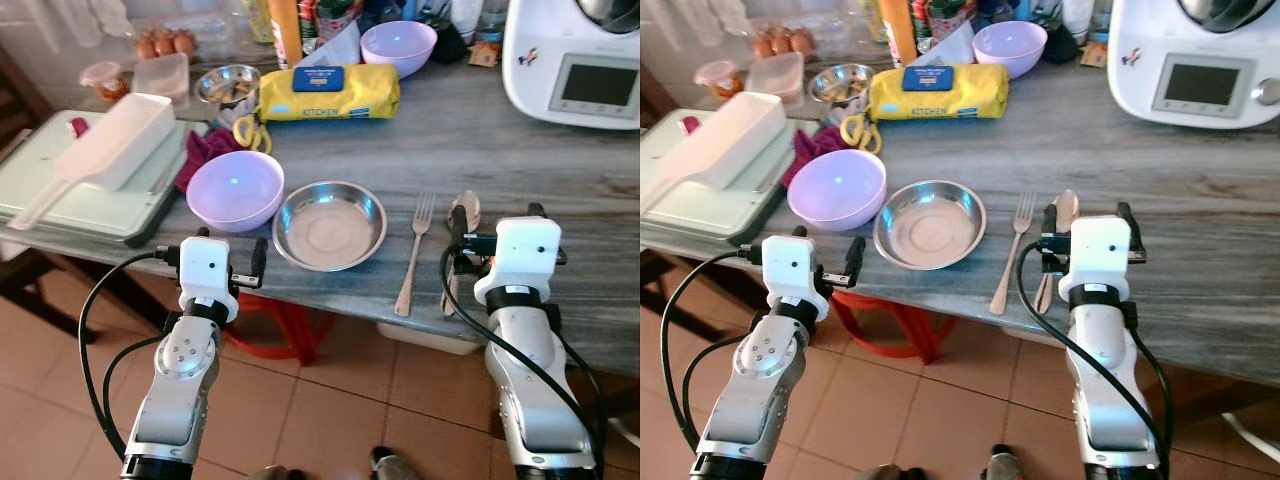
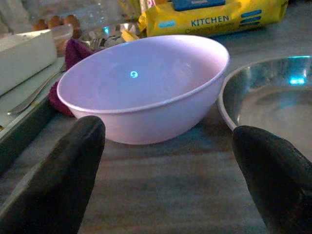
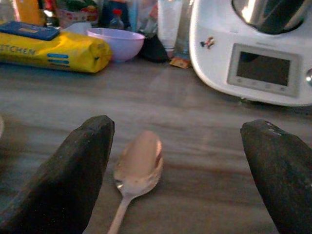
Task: Setting the table
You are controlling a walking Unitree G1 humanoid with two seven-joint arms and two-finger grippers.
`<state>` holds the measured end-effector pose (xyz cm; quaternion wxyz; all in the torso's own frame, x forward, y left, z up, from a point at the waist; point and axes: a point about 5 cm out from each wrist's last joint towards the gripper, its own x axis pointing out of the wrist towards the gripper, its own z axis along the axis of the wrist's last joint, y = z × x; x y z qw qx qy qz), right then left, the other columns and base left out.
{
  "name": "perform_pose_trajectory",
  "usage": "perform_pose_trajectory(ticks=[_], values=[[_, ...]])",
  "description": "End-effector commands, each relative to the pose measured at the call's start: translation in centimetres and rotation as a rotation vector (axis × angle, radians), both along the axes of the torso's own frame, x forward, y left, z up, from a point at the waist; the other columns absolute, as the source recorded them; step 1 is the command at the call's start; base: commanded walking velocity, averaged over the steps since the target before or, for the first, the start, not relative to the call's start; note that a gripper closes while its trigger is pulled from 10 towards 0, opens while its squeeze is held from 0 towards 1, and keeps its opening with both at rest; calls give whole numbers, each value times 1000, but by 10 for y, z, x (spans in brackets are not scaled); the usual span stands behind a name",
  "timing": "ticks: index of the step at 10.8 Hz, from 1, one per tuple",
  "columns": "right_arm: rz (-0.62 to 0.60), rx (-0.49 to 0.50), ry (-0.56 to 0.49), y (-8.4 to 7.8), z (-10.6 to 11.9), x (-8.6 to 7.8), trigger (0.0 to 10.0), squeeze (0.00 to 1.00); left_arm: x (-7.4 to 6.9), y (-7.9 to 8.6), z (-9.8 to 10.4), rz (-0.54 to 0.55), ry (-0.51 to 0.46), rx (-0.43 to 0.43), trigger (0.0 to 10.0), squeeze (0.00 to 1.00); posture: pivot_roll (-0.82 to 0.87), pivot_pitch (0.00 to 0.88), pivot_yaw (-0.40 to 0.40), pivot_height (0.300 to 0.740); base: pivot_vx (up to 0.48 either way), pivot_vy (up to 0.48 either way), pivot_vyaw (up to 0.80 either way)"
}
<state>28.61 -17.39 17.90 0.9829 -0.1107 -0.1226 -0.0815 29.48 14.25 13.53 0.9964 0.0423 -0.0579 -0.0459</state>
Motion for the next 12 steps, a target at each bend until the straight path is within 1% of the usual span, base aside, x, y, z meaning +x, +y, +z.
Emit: perform_pose_trajectory(ticks=[1,2,3,4,5,7,8,9,11,12], values=[[2,-1,-4,0,1,-4,10000,0,-1,9,-4,44,11,10,10000,0,-99,175,100,740,0,0,-763],[15,-10,2,-1,-1,-7,10000,0,-3,10,-7,61,18,9,10000,0,-101,172,88,740,0,0,-763],[41,-11,-1,1,-1,-10,10000,0,-6,8,-9,54,13,3,10000,0,-106,161,69,740,0,0,-763],[68,-20,-4,5,-1,-13,10000,0,-8,8,-10,61,13,-2,10000,0,-107,158,66,740,0,0,-750],[103,-32,6,8,-4,-18,10000,0,-14,9,-16,72,36,-2,10000,0,-111,155,68,740,0,0,0],[118,-11,31,12,-10,-18,10000,0,-20,14,-23,86,64,19,10000,0,-109,151,69,740,0,0,0],[132,-11,39,13,-12,-19,10000,0,-22,17,-26,98,75,37,10000,0,-107,138,71,740,0,0,-800],[132,-24,40,11,-12,-19,10000,0,-22,16,-26,90,70,44,10000,0,-101,121,70,740,0,0,-800],[139,-38,45,4,-13,-20,10000,0,-23,18,-27,95,73,48,10000,0,-101,102,73,740,0,0,0],[154,-40,69,2,-16,-22,10000,0,-24,18,-28,93,77,52,10000,0,-100,93,75,740,0,0,0]])
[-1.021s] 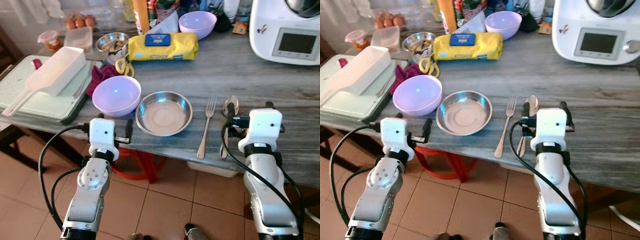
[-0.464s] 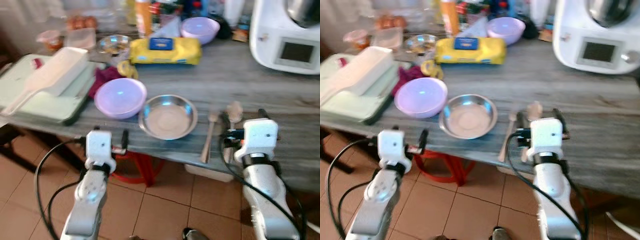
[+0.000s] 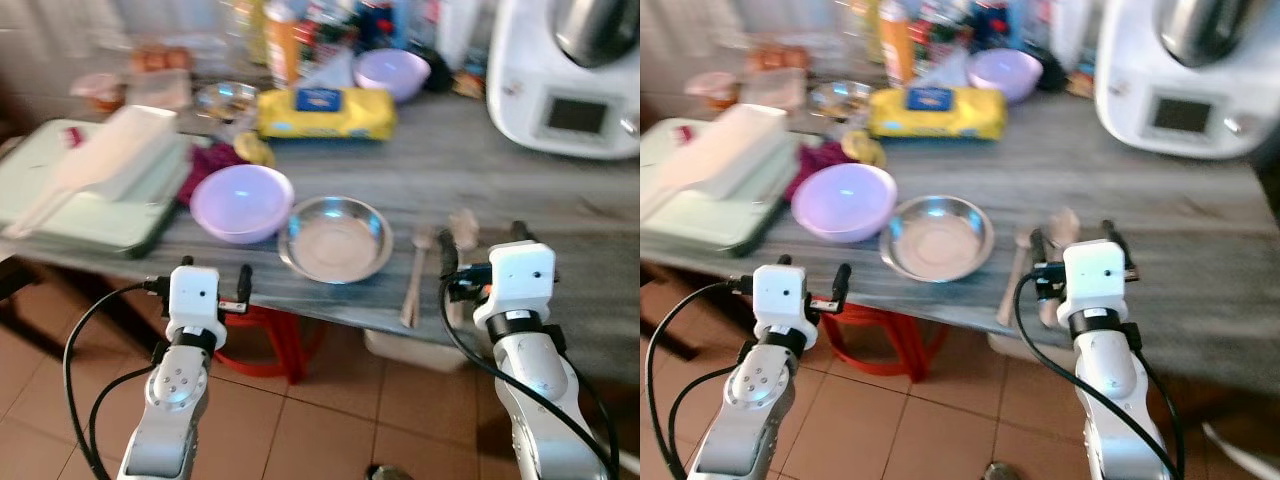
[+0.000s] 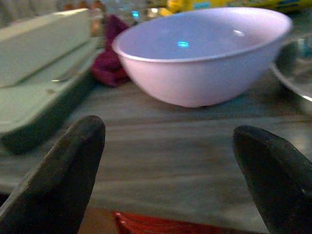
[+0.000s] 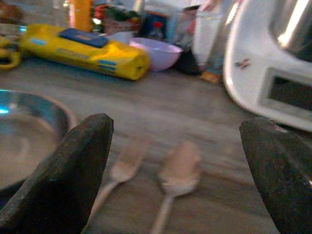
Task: Setting the table
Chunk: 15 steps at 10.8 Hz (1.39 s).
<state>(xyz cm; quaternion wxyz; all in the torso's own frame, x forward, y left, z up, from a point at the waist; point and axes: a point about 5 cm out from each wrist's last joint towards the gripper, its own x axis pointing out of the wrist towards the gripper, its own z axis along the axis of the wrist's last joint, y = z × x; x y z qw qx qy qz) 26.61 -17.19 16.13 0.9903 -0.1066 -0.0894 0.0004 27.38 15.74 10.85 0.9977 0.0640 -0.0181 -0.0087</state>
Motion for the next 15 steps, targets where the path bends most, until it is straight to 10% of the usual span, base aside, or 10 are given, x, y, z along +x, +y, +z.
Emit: perform_pose_trajectory(ticks=[1,9,15], values=[[9,37,32,-1,-3,-4,10000,0,-2,4,-1,12,4,17,10000,0,-101,85,75,740,-247,0,0],[26,34,26,12,-8,-4,10000,0,0,6,-2,-32,29,52,10000,0,-104,83,125,740,-300,0,0],[69,-21,17,9,-5,2,10000,0,2,2,-1,-77,34,68,10000,0,-99,84,123,740,-314,0,-714]])
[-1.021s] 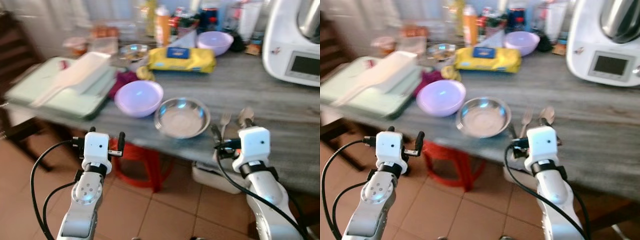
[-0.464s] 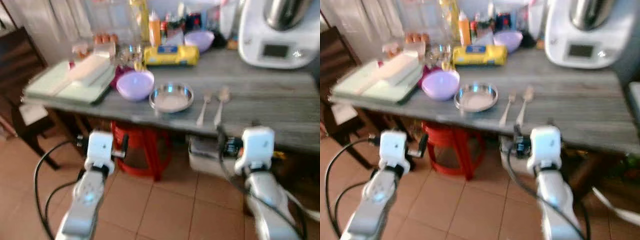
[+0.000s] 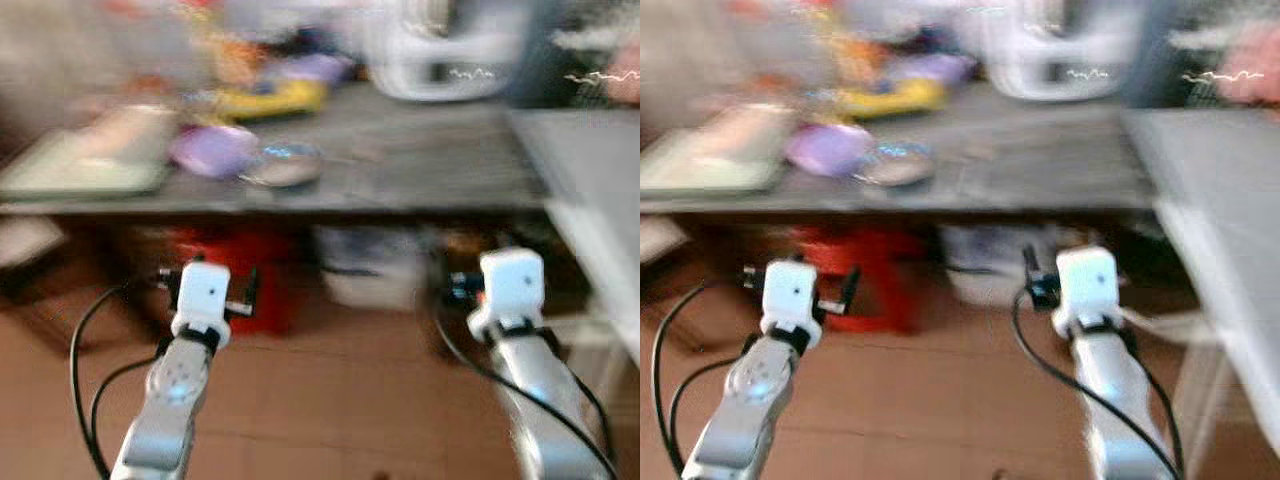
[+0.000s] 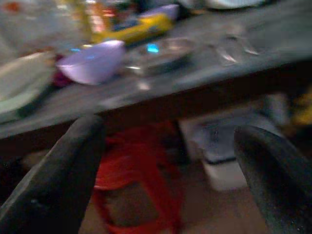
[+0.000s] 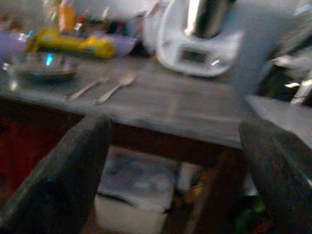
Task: Setting the table
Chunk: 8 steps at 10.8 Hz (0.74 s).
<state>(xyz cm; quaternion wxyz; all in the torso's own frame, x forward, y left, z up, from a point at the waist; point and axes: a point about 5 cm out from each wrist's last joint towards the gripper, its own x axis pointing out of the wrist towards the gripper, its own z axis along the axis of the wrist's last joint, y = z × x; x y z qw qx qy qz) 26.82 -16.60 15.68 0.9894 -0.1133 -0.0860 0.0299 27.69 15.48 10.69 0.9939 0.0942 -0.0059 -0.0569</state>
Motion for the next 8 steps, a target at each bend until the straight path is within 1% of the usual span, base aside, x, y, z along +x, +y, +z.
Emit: perform_pose_trajectory(ticks=[1,2,3,4,5,6,8], values=[[0,10,3,3,0,1,10000,0,-2,4,0,17,4,5,10000,0,-97,84,121,740,-319,0,-788],[-37,27,-14,3,2,5,10000,0,-3,3,-1,14,4,2,10000,0,-93,90,116,740,-281,0,-694],[-80,58,-32,2,5,10,10000,0,-3,1,-1,14,-5,-7,10000,0,-95,98,113,740,0,0,0],[-91,61,-36,1,5,10,10000,0,-2,-1,0,8,-10,-6,10000,0,-95,100,114,740,0,0,0],[-115,64,-36,-2,4,11,10000,0,-1,-4,2,-34,-23,-41,10000,0,-98,108,112,740,0,0,0],[-122,70,-36,-3,4,12,10000,0,0,-7,4,-54,-35,-54,10000,0,-100,113,113,740,0,0,0],[-116,81,-39,2,4,15,10000,0,2,-16,11,-80,-66,-61,10000,0,-97,124,112,740,0,0,0]])
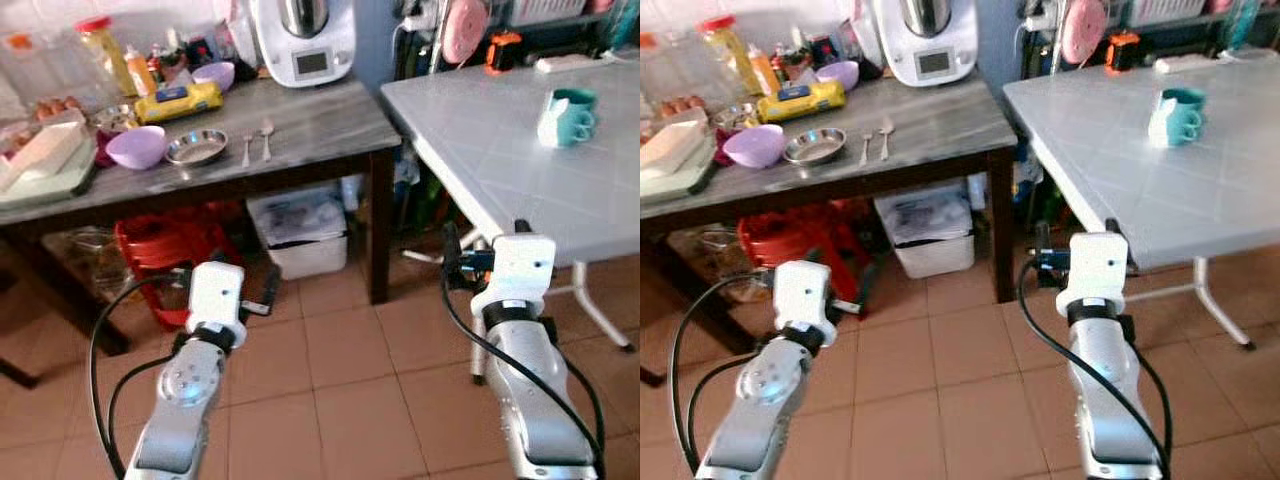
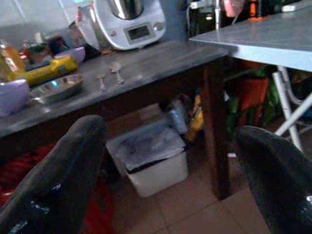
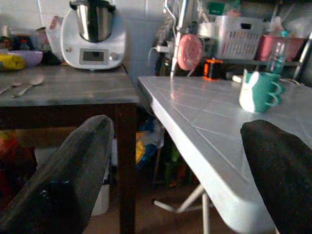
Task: Setting the table
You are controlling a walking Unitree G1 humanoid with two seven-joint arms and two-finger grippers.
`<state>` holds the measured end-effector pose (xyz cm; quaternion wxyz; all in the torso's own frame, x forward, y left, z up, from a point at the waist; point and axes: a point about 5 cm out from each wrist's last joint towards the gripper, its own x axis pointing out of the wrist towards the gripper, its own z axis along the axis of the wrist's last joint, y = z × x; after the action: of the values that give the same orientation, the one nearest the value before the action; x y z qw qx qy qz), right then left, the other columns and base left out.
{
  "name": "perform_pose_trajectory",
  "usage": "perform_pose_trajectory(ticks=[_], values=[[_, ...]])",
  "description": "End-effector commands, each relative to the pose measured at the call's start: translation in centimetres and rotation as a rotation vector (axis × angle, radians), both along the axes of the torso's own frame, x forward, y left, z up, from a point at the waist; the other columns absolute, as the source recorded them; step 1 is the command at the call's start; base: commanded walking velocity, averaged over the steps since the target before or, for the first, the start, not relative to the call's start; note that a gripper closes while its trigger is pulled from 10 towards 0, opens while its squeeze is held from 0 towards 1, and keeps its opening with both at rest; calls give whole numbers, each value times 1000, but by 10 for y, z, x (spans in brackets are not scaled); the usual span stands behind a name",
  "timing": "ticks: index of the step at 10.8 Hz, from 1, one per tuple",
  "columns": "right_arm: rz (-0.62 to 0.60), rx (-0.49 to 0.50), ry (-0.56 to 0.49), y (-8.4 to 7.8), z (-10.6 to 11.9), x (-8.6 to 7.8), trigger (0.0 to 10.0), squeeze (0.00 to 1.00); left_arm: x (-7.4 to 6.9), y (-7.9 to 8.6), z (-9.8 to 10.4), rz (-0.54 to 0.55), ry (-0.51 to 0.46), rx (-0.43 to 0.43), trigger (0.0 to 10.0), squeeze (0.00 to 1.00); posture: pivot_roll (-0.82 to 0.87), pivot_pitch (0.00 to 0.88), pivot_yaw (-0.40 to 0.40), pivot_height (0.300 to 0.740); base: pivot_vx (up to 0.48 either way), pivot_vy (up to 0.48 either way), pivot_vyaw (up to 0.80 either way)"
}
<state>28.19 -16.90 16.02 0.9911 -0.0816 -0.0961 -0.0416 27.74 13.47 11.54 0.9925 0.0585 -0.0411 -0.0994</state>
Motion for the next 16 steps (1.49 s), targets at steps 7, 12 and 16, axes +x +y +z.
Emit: perform_pose_trajectory(ticks=[7,12,16], values=[[78,1,-22,20,4,3,10000,0,7,-3,7,-24,-27,-15,10000,0,-94,148,113,740,0,-72,262],[94,17,-26,27,4,1,10000,0,9,-7,6,-51,-20,-10,10000,0,-98,158,124,740,0,-384,224],[100,27,-30,30,5,3,10000,0,9,-8,5,-59,-20,-4,10000,0,-93,158,125,740,0,-416,0]])
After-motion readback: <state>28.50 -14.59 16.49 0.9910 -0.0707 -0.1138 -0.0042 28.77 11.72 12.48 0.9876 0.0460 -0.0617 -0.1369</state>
